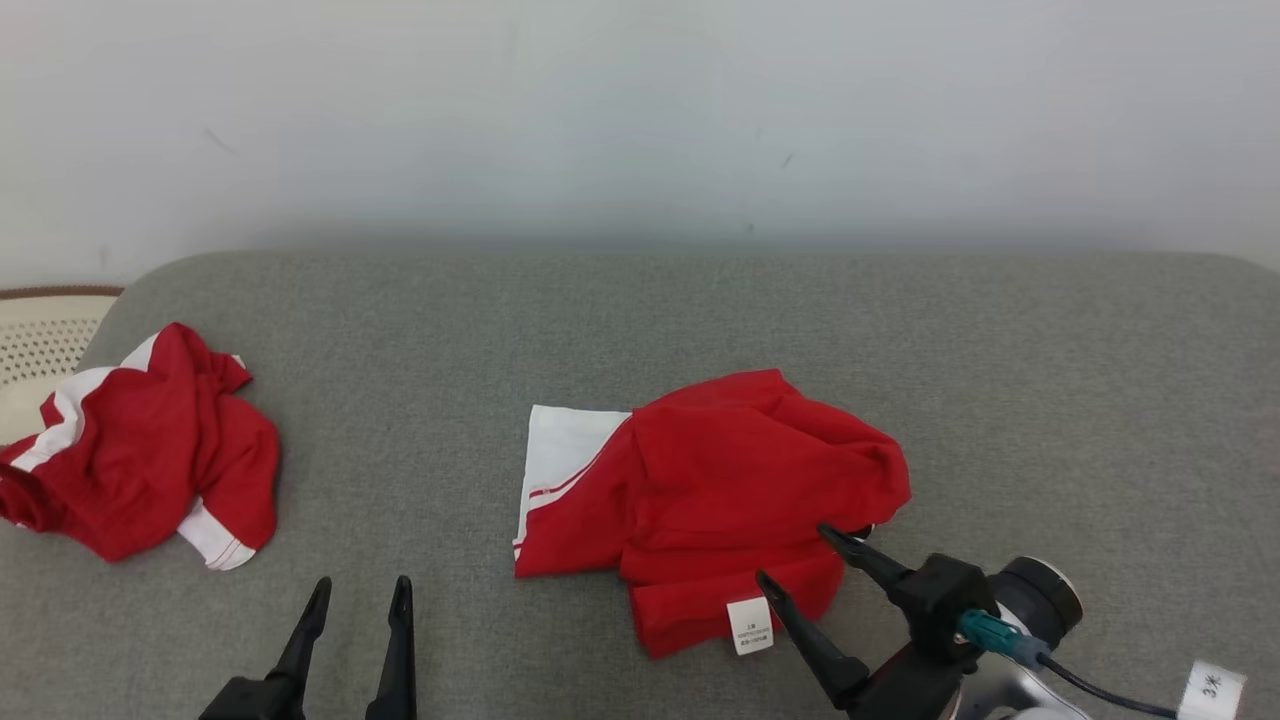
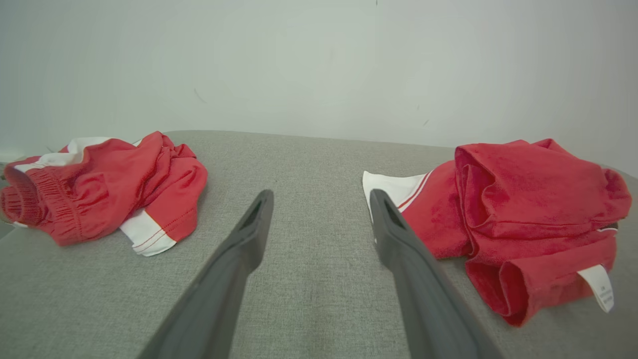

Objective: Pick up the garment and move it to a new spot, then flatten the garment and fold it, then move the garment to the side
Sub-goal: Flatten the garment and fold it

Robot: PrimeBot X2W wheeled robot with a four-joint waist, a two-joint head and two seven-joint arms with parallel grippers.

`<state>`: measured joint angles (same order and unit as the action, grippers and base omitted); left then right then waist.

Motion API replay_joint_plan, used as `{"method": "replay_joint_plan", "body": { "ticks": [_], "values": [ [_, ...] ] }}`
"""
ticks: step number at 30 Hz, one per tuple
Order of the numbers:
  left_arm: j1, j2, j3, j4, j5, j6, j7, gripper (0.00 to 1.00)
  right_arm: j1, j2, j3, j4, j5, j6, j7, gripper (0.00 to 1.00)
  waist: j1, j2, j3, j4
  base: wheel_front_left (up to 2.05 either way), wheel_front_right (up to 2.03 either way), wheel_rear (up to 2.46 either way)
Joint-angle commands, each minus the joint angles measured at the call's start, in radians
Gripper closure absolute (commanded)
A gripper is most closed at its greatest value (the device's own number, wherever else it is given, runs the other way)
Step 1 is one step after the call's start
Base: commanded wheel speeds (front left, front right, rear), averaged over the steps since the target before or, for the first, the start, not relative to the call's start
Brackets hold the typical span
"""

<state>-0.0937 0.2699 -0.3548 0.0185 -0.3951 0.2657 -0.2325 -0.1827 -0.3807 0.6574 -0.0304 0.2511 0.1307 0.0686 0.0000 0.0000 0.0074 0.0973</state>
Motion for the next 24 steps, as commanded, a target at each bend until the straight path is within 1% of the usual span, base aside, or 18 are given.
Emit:
{"method": "replay_joint_plan", "body": {
  "ticks": [1, 6, 12, 18, 24],
  "values": [
    [-0.016, -0.004, 0.000, 0.004, 0.001, -0.003, -0.008, 0.00, -0.025, -0.017, 0.025, 0.011, 0.020, 0.000, 0.010, 0.00, 0.0000, 0.0000, 0.048, 0.047, 0.00, 0.00, 0.00],
    [-0.044, -0.031, -0.008, 0.021, 0.005, -0.013, -0.019, 0.00, -0.151, -0.083, 0.185, 0.064, 0.086, 0.000, 0.065, 0.00, 0.0000, 0.0000, 0.094, 0.090, 0.00, 0.00, 0.00],
    [-0.075, -0.069, -0.014, 0.047, 0.012, -0.030, -0.028, 0.00, -0.274, -0.140, 0.347, 0.103, 0.147, 0.000, 0.102, 0.00, 0.0000, 0.0000, 0.134, 0.127, 0.00, 0.00, 0.00],
    [-0.092, -0.101, -0.003, 0.066, 0.026, -0.047, -0.032, 0.00, -0.371, -0.165, 0.474, 0.142, 0.187, 0.000, 0.114, 0.00, 0.0000, 0.0000, 0.156, 0.141, 0.00, 0.00, 0.00],
    [-0.100, -0.130, 0.021, 0.061, 0.053, -0.067, -0.033, 0.00, -0.445, -0.170, 0.554, 0.192, 0.209, 0.000, 0.128, 0.00, 0.0000, 0.0000, 0.181, 0.144, 0.00, 0.00, 0.00]
  ]
}}
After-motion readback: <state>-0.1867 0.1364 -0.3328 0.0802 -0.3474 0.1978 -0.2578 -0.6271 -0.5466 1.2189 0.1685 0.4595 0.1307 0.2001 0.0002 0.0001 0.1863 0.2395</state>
